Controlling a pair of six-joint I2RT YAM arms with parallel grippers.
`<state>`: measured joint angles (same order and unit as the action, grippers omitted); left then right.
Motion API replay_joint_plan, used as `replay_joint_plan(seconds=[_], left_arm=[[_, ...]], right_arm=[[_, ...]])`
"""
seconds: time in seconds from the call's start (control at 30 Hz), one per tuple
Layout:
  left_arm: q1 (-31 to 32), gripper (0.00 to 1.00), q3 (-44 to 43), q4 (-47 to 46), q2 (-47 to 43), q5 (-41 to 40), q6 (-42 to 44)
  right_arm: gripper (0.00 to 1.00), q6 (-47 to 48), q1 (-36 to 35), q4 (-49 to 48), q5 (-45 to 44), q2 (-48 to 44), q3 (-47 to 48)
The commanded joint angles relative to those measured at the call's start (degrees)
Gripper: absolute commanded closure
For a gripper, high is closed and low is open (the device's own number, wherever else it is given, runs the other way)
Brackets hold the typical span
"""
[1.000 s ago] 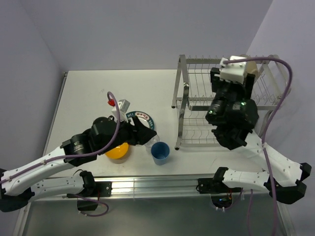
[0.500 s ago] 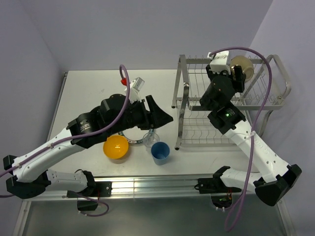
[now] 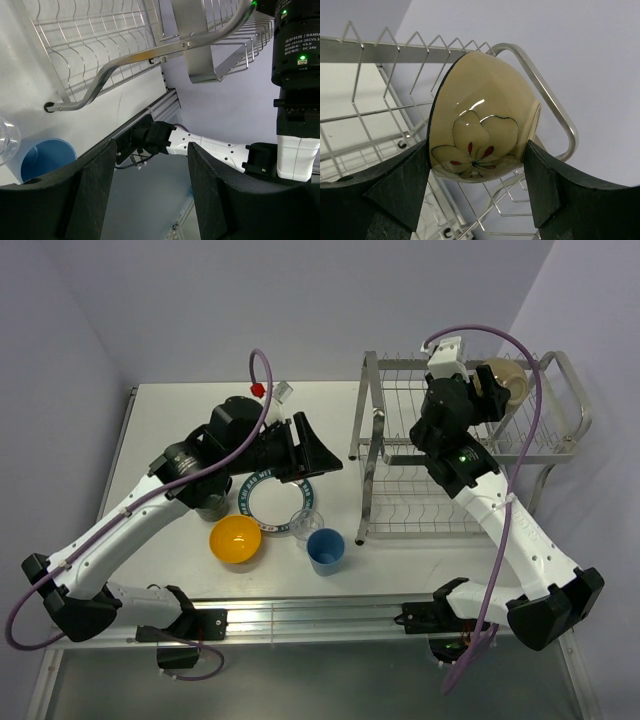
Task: Load the mixed dishes into the dish rack
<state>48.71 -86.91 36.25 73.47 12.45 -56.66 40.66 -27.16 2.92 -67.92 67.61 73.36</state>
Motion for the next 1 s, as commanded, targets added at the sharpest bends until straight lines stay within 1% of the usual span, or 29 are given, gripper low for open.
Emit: replay_joint_plan(seconds=[0.0, 0.1, 0.3, 0.5, 0.7, 0.8, 0.97], left_arm=[[-1.51, 0.36, -1.77, -3.28, 0.97, 7.32, 1.12], [-2.65, 0.36, -1.94, -3.73, 1.76, 8.73, 1.38], [-3.71, 0.37, -2.03, -3.38, 2.73, 11.11, 1.91], [-5.29, 0.37, -2.91, 0.48, 2.99, 11.02, 2.61], [-7.04, 0.37, -2.03, 2.15, 2.82, 12.33, 3.05], [-7.84, 0.37, -2.73, 3.38, 2.9, 12.69, 3.66], [-9.68, 0.37, -3.7, 5.84, 3.52, 13.57, 4.63]], right_arm=[[1.0, 2.66, 1.23, 2.35, -0.55, -2.04, 3.19], [1.0, 1.71, 2.9, 4.81, -0.02, -3.1, 2.49], [1.0, 1.96, 5.01, 6.31, -0.28, -5.21, 1.08], [1.0, 1.0, 6.15, 9.12, 1.65, -6.09, -0.58], [1.0, -0.67, 7.82, 10.35, 4.2, -5.83, -2.96], [1.0, -1.99, 9.22, 11.05, 5.43, -4.78, -2.79], [1.0, -3.92, 9.58, 12.2, 5.34, -3.1, -1.56]])
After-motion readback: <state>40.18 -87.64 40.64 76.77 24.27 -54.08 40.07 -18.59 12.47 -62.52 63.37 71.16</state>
